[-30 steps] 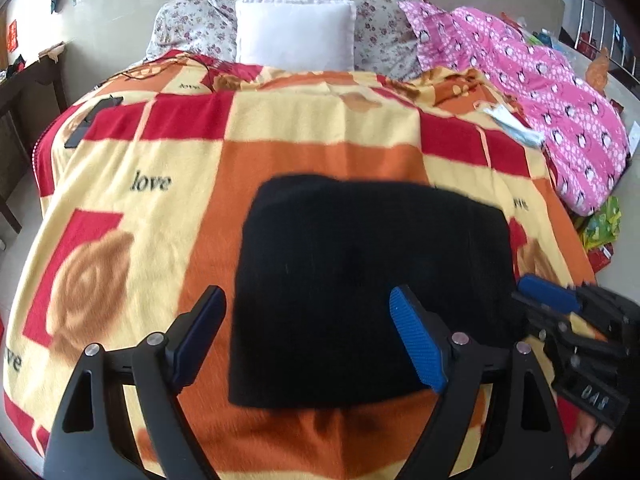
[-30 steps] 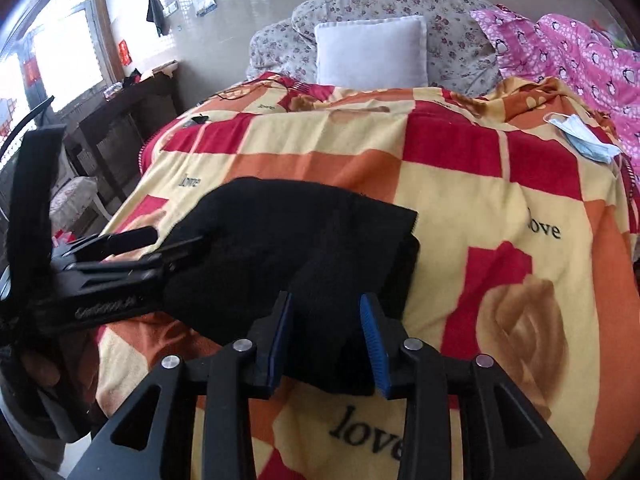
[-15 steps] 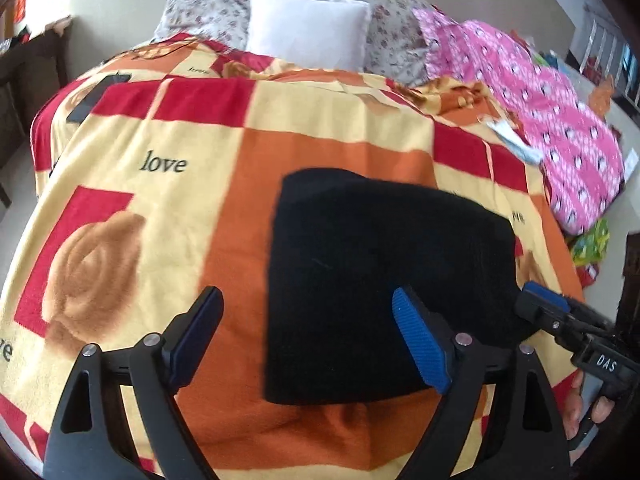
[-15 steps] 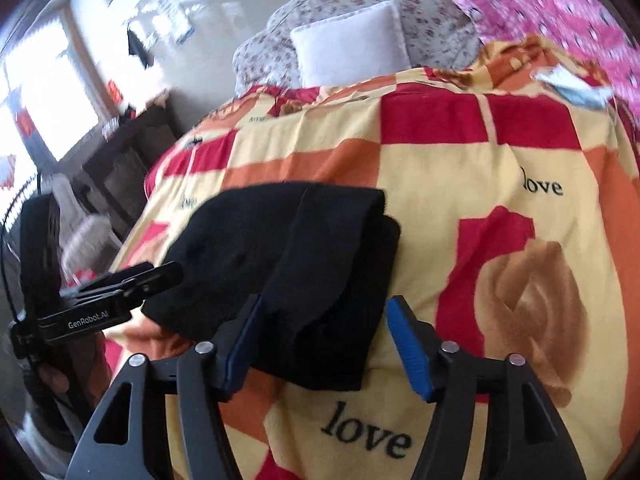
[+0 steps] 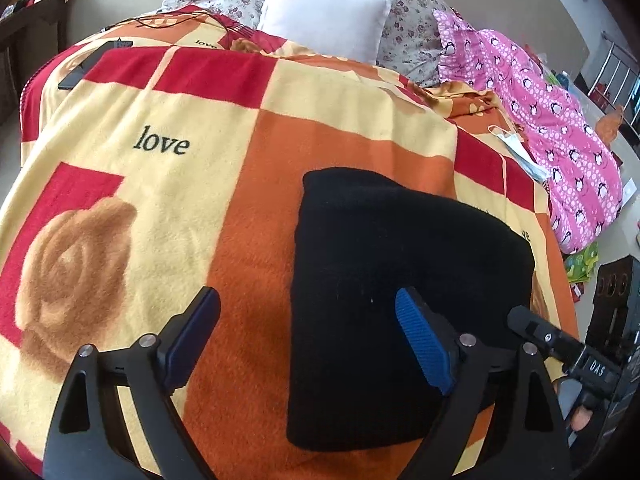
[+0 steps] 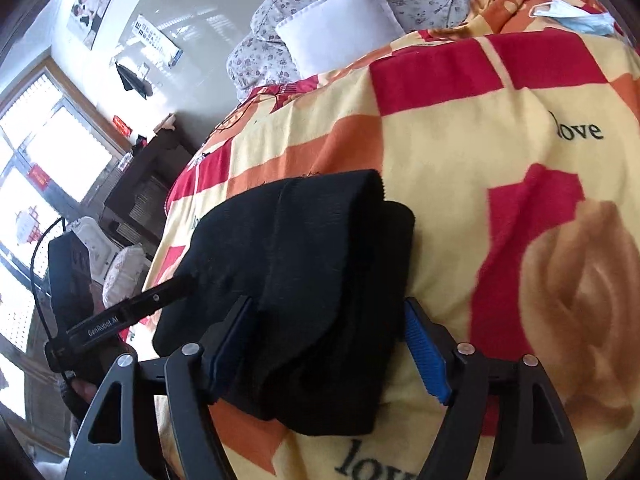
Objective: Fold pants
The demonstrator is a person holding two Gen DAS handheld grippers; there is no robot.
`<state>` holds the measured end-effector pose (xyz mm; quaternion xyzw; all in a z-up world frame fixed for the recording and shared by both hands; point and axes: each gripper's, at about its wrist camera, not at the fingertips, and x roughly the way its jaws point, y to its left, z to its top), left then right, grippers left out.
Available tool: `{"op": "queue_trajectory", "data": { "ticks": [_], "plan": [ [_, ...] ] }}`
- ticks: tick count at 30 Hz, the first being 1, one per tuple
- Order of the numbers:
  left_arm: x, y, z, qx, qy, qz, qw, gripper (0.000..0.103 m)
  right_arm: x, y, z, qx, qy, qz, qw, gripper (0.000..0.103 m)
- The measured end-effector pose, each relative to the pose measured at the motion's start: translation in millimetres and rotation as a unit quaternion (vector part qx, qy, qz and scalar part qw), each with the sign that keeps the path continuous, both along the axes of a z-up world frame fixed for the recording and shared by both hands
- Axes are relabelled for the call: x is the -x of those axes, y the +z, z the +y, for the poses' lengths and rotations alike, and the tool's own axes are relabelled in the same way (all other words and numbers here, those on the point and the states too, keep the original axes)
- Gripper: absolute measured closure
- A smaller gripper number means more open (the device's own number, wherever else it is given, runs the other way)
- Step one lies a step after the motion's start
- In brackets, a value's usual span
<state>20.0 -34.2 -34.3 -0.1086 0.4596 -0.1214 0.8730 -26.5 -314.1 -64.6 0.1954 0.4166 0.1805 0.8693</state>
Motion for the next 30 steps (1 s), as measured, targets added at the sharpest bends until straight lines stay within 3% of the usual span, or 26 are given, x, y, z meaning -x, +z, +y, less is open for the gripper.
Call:
{"op": "queue_trajectory", "data": {
  "ticks": [9,12,13,15,17,20,23,30],
  "plan": [
    [-3,-6,-5,0.012,0.011,0.001,0.9999,0.003,0,0,9,0.021,-0.004,-0.008,1.000,0.023],
    [-2,-9,-9,0.024,0.008,0.002,0.9997,0.004,1,1,9,0.026,-0.008,-0.014,1.000,0.029],
    [-1,-9,-10,0.028,0.003,0.001,0.9996,0.008,3,1,10,0.031,-0.011,-0.019,0.999,0.035],
    [3,-5,-14,0.049,-0.021,-0.004,0.9986,0.038,7,4,9,0.031,-0.016,-0.031,0.999,0.046],
    [10,5,-21,0.025,-0.033,-0.022,0.9989,0.054,9,10,8,0.031,-0.018,-0.040,0.999,0.060],
    [13,18,-21,0.026,-0.044,-0.030,0.9982,0.069,12,23,12,0.045,-0.013,-0.055,0.997,0.065],
    [11,34,-17,0.041,-0.052,-0.039,0.9971,0.074,11,38,16,0.044,-0.004,-0.073,0.996,0.068],
    [-11,51,-10,0.023,-0.034,-0.064,0.9971,0.074,-16,62,36,0.051,0.006,-0.101,0.994,0.069]
  ]
}}
